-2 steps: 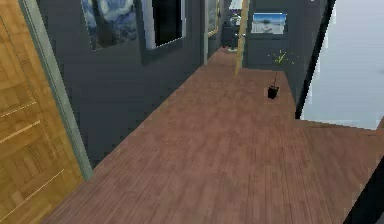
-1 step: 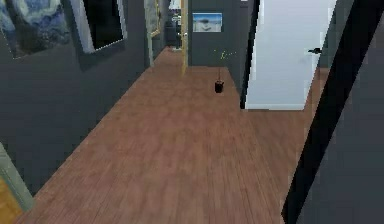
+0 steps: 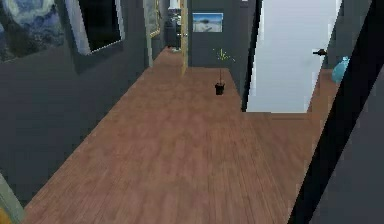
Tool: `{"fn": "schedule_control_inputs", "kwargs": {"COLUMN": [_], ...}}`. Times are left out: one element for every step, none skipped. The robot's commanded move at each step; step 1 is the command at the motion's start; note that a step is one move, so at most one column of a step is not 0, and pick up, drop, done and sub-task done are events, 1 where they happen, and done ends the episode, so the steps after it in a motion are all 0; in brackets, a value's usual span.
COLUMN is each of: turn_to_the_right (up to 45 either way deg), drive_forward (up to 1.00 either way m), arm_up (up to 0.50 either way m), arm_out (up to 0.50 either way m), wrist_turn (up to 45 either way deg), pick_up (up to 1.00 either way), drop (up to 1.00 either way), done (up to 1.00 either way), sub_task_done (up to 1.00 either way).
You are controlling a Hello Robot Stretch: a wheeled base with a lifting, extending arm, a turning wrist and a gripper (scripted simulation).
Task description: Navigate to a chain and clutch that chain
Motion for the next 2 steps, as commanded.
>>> {"fn": "schedule_control_inputs", "kwargs": {"turn_to_the_right": [-45.0,-33.0], "drive_forward": [0.00,0.00], "arm_up": [0.00,0.00], "arm_out": [0.00,0.00], "wrist_turn": [0.0,0.0], "pick_up": [0.00,0.00], "drop": [0.00,0.00], "done": [0.00,0.00], "sub_task_done": [0.00,0.00]}}
